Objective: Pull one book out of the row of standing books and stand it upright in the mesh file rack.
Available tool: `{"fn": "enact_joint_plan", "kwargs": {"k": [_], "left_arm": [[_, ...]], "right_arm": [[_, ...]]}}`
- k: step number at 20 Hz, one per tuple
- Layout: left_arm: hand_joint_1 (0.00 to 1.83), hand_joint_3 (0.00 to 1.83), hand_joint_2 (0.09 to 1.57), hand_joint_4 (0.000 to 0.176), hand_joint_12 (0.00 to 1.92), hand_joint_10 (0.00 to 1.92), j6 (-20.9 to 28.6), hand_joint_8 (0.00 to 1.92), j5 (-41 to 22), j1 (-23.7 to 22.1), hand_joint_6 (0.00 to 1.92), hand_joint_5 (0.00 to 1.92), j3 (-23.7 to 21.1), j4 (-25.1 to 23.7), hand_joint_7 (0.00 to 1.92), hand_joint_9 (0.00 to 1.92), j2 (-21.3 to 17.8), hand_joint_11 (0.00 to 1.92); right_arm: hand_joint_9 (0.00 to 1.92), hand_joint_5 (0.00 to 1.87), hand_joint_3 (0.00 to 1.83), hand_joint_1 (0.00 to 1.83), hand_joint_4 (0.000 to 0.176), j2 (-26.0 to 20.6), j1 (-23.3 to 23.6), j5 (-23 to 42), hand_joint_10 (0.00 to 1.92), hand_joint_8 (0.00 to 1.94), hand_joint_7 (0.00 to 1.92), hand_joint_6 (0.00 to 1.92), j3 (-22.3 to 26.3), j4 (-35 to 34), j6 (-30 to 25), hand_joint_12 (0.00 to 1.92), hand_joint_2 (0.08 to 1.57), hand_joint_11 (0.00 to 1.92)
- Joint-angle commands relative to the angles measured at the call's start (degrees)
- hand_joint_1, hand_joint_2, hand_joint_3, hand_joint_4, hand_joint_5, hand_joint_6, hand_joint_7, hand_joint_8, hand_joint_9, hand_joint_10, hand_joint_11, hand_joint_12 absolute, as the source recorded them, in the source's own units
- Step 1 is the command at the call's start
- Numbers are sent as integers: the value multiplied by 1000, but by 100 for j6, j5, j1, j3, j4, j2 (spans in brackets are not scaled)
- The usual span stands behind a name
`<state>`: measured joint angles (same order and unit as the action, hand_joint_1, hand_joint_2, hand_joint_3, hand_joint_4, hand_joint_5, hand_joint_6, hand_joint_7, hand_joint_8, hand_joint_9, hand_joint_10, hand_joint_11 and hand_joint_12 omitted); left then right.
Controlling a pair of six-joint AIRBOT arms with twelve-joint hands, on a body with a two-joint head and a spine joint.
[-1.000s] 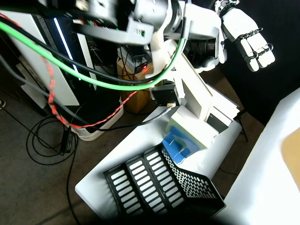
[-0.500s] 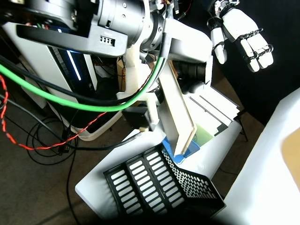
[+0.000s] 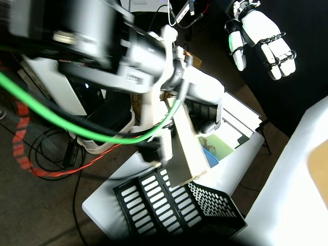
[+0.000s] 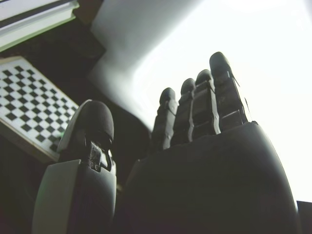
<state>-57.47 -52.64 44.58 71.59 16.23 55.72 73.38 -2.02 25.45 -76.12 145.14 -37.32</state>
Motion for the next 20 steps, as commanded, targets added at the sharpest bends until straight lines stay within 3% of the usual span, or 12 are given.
{"fn": "enact_joint_plan", "kwargs": {"k": [1, 2, 4, 5, 6, 7, 8, 9, 10, 12, 13, 20], "left_arm": [[383, 0, 1409, 67, 101, 0, 26, 0, -795, -8, 2, 60, 4, 15, 0, 0, -34, 0], [381, 0, 1410, 61, 107, 0, 37, 0, -805, 3, 2, 62, 4, 2, 0, 0, -30, 0], [369, 0, 1410, 71, 110, 0, 47, 0, -829, 29, 0, 54, 6, -21, 0, 0, -9, 0], [365, 0, 1412, 67, 148, 0, 61, 0, -850, 41, 0, 55, 5, -35, 0, 0, -7, 0], [377, 0, 1409, 67, 194, 0, 105, 0, -878, 56, 1, 62, 6, -48, 0, 0, -7, 0], [378, 1, 1412, 63, 203, 0, 141, 0, -915, 65, 1, 64, 9, -63, 0, 0, 4, 0], [387, 1, 1416, 60, 161, 0, 143, 0, -937, 66, 1, 66, 15, -82, 0, 0, 20, 0], [400, 1, 1419, 54, 152, 0, 151, 0, -948, 66, 1, 68, 19, -99, 0, 0, 30, 0], [404, 2, 1421, 43, 151, 0, 160, 0, -973, 66, 2, 71, 22, -118, 0, 0, 38, 0], [389, 2, 1422, 30, 167, 0, 212, 0, -1040, 96, 2, 70, 28, -120, 0, 0, 47, 0], [390, 2, 1422, 37, 168, 0, 235, 0, -1065, 117, 0, 66, 35, -120, 0, 0, 59, 0], [433, 0, 1417, 42, 131, 0, 333, 0, -1192, 200, 2, 72, 70, -119, 0, 0, 120, 0]], "right_arm": [[836, 736, 3, 1358, 0, -1, -14, -645, 1465, 1219, 864, 1157, -95, 89, 58, 1695, 1185, 817], [918, 795, 0, 1249, 0, 101, -84, -737, 1401, 1245, 935, 1142, -224, 104, 58, 1739, 1177, 823], [1120, 836, 2, 1242, 0, 336, -218, -887, 1650, 1459, 893, 968, -507, 132, 57, 1887, 1186, 1077], [1171, 802, 8, 1223, 0, 422, -250, -948, 1849, 1383, 838, 1212, -592, 186, 28, 1914, 1199, 1210], [856, 675, 3, 1324, 0, 519, -269, -1004, 1643, 1357, 809, 1188, -698, 468, -204, 1834, 1221, 925], [784, 614, 2, 1340, 0, 614, -285, -1046, 1580, 1318, 813, 1285, -792, 823, -420, 1799, 1230, 743], [814, 658, 0, 1357, 0, 678, -304, -1086, 1513, 1226, 864, 1212, -860, 1136, -600, 1735, 1206, 778], [751, 621, 5, 1346, 0, 745, -316, -1129, 1564, 1260, 836, 1307, -935, 1536, -844, 1775, 1224, 671], [642, 585, 6, 1186, 0, 816, -319, -1158, 1399, 1378, 795, 1471, -1031, 1834, -1097, 1843, 1272, 508], [687, 517, 3, 1169, 0, 929, -319, -1159, 1586, 1598, 755, 1440, -1238, 2303, -1564, 1915, 1314, 572], [677, 499, 3, 1163, 0, 971, -325, -1167, 1644, 1633, 740, 1455, -1322, 2608, -1824, 1920, 1326, 577], [671, 495, 1, 1162, 0, 1083, -464, -1195, 1662, 1642, 736, 1459, -1798, 2743, -2232, 1921, 1329, 578]]}}
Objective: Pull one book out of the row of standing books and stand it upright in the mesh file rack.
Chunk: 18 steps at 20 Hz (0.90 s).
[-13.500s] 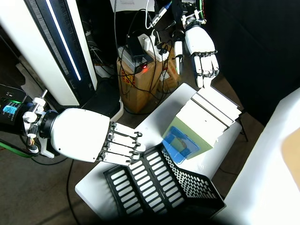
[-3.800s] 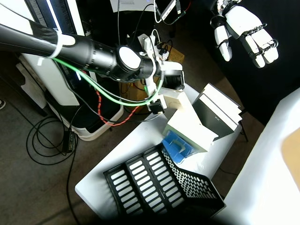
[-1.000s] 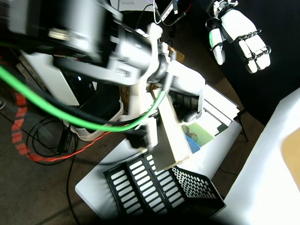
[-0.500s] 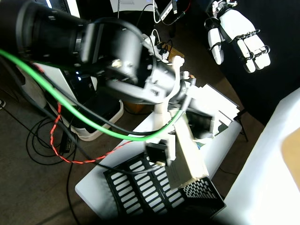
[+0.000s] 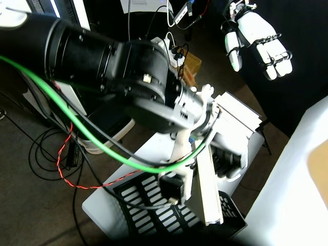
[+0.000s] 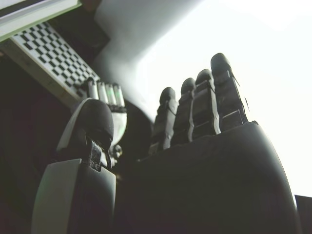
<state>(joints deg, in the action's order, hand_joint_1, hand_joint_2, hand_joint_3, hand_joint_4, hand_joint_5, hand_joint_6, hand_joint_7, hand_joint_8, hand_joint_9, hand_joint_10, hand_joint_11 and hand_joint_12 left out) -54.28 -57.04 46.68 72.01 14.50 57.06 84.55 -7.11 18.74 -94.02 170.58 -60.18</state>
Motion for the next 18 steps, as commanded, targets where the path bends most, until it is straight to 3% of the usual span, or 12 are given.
{"fn": "enact_joint_plan", "kwargs": {"k": [1, 5, 8, 12, 13, 15, 16, 18], "left_arm": [[431, 0, 1417, 40, 129, 0, 30, 0, -770, -3, 0, 68, 39, 53, 0, 0, -1, 0], [409, 0, 1408, 51, 179, 0, 48, 0, -815, 17, 0, 69, 48, 52, 0, 0, 24, 0], [416, 0, 1411, 27, 146, 0, 51, 0, -830, 22, 0, 71, 63, 45, 0, 0, 44, 0], [523, 0, 1400, 20, 202, 0, 148, 0, -885, 20, 4, 104, 128, -21, 0, 0, 100, 0], [528, 0, 1402, 26, 218, 0, 176, 0, -892, 19, 0, 97, 143, -42, 0, 0, 115, 0], [503, 0, 1405, 28, 173, 0, 208, 0, -896, -27, 1, 93, 181, -115, 0, 0, 157, 0], [498, 0, 1405, 20, 167, 0, 221, 0, -916, -44, 1, 93, 181, -134, 0, 0, 155, 0], [508, 0, 1406, 25, 165, 0, 257, 0, -955, -51, 2, 96, 186, -159, 0, 0, 148, 0]], "right_arm": [[671, 495, 1, 1162, 0, -33, -9, -529, 1662, 1642, 736, 1459, -84, 199, 1, 1921, 1329, 578], [671, 494, 1, 1162, 0, -39, -181, -522, 1663, 1642, 735, 1459, -302, 199, -84, 1921, 1330, 577], [670, 494, 1, 1162, 0, -47, -231, -499, 1664, 1642, 735, 1459, -409, 199, -95, 1921, 1330, 577], [670, 494, 1, 1161, 0, 112, -234, -513, 1665, 1642, 735, 1459, -760, 199, -157, 1921, 1330, 577], [670, 494, 1, 1161, 0, 140, -234, -514, 1665, 1642, 735, 1459, -823, 199, -163, 1921, 1330, 577], [670, 494, 1, 1161, 0, 211, -233, -521, 1665, 1642, 735, 1459, -1005, 199, -237, 1921, 1330, 577], [670, 494, 1, 1161, 0, 270, -233, -524, 1665, 1642, 735, 1459, -1120, 199, -307, 1921, 1330, 577], [670, 494, 0, 1161, 0, 371, -235, -524, 1665, 1642, 735, 1459, -1318, 199, -422, 1921, 1330, 577]]}}
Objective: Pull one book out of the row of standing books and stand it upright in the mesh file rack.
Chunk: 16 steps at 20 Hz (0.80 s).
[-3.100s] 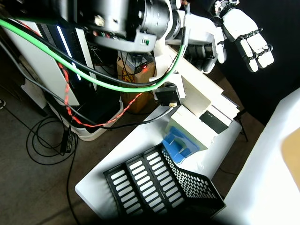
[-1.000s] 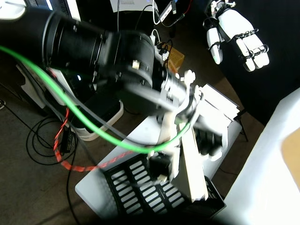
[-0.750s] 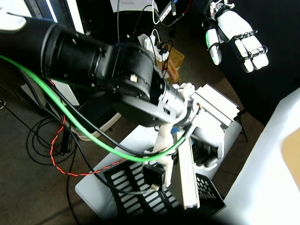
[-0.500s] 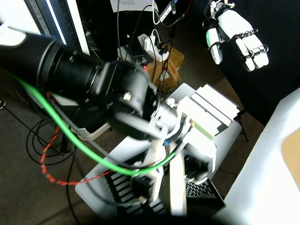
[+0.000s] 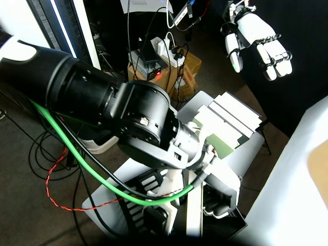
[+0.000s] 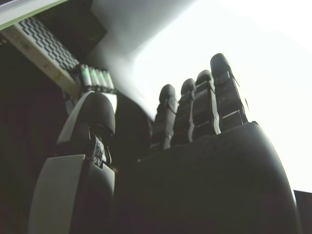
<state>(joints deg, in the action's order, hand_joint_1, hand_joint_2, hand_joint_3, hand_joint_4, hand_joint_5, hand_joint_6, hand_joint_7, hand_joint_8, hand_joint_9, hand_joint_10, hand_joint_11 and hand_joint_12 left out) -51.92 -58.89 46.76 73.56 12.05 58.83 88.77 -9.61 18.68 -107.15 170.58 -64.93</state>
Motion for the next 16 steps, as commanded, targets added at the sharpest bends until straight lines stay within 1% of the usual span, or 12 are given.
{"fn": "enact_joint_plan", "kwargs": {"k": [1, 3, 6, 7, 8, 10, 12, 13, 15, 16], "left_arm": [[509, 0, 1403, 26, 166, 0, 28, 0, -779, -64, 0, 94, 32, 79, 0, 0, -28, 0], [485, 0, 1407, 24, 221, 0, 28, 0, -784, -75, 1, 90, 36, 63, 0, 0, -16, 0], [499, 0, 1397, 32, 299, 0, 48, 0, -802, -77, 2, 94, 42, 55, 0, 0, -14, 0], [493, 0, 1398, 27, 329, 0, 55, 0, -810, -79, 2, 96, 44, 55, 0, 0, -11, 0], [489, 0, 1398, 28, 338, 0, 57, 0, -814, -79, 0, 93, 44, 55, 0, 0, -11, 0], [479, 1, 1401, 35, 342, 0, 58, 0, -815, -79, 0, 87, 47, 45, 0, 0, -5, 0], [480, 0, 1403, 32, 394, 0, 60, 0, -817, -80, 4, 88, 48, 41, 0, 0, -2, 0], [481, 0, 1402, 37, 395, 0, 60, 0, -817, -80, 3, 87, 49, 40, 0, 0, 3, 0], [466, 2, 1407, 20, 407, 0, 65, 0, -819, -79, 4, 92, 56, 40, 0, 0, 11, 0], [451, 0, 1404, 27, 404, 0, 69, 0, -822, -80, 5, 97, 56, 40, 0, 0, 12, 0]], "right_arm": [[670, 494, 0, 1161, 0, -28, 4, -521, 1665, 1642, 735, 1459, -67, 199, -23, 1921, 1330, 577], [670, 494, 0, 1161, 0, 9, -13, -525, 1665, 1642, 735, 1459, -135, 199, -54, 1921, 1330, 577], [670, 494, 0, 1161, 0, 65, -15, -538, 1666, 1642, 735, 1459, -209, 199, -55, 1921, 1330, 577], [670, 494, 0, 1161, 0, 73, -15, -538, 1666, 1642, 735, 1459, -221, 199, -55, 1921, 1330, 577], [670, 494, 0, 1161, 0, 78, -15, -543, 1666, 1642, 735, 1459, -222, 199, -55, 1921, 1330, 577], [670, 494, 0, 1161, 0, 92, -15, -566, 1666, 1642, 735, 1459, -248, 199, -55, 1921, 1330, 577], [669, 494, 0, 1161, 0, 92, -15, -596, 1666, 1642, 735, 1459, -252, 199, -55, 1921, 1330, 577], [669, 494, 0, 1161, 0, 90, -14, -603, 1666, 1642, 735, 1459, -257, 199, -55, 1921, 1330, 577], [669, 494, 0, 1161, 0, 91, -13, -628, 1666, 1642, 735, 1459, -276, 199, -56, 1921, 1330, 577], [669, 494, 0, 1161, 0, 92, -13, -628, 1666, 1642, 735, 1459, -275, 199, -56, 1921, 1330, 577]]}}
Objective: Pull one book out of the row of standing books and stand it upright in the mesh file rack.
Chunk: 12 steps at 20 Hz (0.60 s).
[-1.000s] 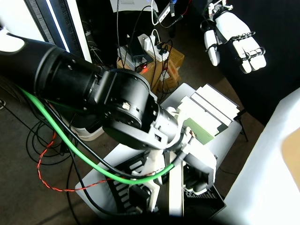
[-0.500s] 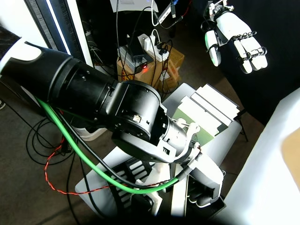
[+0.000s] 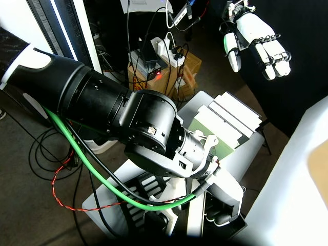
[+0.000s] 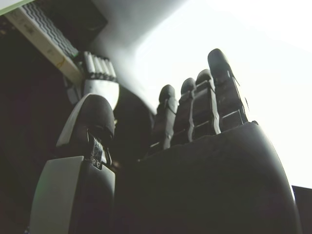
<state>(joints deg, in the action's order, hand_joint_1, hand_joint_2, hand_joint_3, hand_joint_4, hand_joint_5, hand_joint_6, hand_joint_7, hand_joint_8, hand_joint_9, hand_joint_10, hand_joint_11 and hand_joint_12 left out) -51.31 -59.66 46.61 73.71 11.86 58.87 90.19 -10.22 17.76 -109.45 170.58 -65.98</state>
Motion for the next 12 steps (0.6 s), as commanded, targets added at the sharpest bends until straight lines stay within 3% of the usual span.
{"fn": "enact_joint_plan", "kwargs": {"k": [1, 2, 3, 6, 8, 10, 12], "left_arm": [[456, 0, 1401, 34, 360, 0, 12, 0, -768, -64, 3, 100, 37, 60, 0, 0, 8, 0], [384, 0, 1398, 62, 233, 0, 16, 0, -776, -64, 1, 87, 33, 60, 0, 0, 5, 0], [348, 1, 1403, 73, 46, 0, 18, 0, -777, -64, 11, 66, 33, 60, 0, 0, 6, 0], [324, 6, 1417, 56, 0, 0, 22, 0, -783, -61, 6, 52, 30, 60, 0, 0, 11, 0], [319, 5, 1418, 56, 0, 0, 24, 0, -781, -62, 6, 56, 35, 60, 0, 0, 21, 0], [347, 1, 1417, 37, 0, 0, 24, 0, -784, -63, 7, 68, 37, 60, 0, 0, 26, 0], [339, 1, 1417, 43, 0, 0, 34, 0, -784, -61, 5, 68, 36, 60, 0, 0, 26, 0]], "right_arm": [[669, 494, 0, 1161, 0, -53, 48, -536, 1666, 1642, 735, 1459, -28, 199, 49, 1921, 1330, 577], [669, 494, 0, 1161, 0, -75, 48, -536, 1666, 1642, 735, 1459, 7, 199, 49, 1921, 1330, 577], [669, 494, 0, 1161, 0, -107, 48, -537, 1666, 1642, 735, 1459, 48, 199, 49, 1921, 1330, 577], [669, 494, 0, 1161, 0, -191, 98, -580, 1666, 1642, 735, 1459, 185, 199, 49, 1921, 1330, 577], [669, 494, 0, 1161, 0, -184, 154, -582, 1666, 1642, 735, 1459, 177, 199, 49, 1921, 1330, 577], [669, 494, 0, 1161, 0, -179, 174, -583, 1666, 1642, 735, 1459, 181, 199, 49, 1921, 1330, 577], [669, 494, 0, 1161, 0, -186, 176, -582, 1666, 1642, 735, 1459, 201, 199, 49, 1921, 1330, 577]]}}
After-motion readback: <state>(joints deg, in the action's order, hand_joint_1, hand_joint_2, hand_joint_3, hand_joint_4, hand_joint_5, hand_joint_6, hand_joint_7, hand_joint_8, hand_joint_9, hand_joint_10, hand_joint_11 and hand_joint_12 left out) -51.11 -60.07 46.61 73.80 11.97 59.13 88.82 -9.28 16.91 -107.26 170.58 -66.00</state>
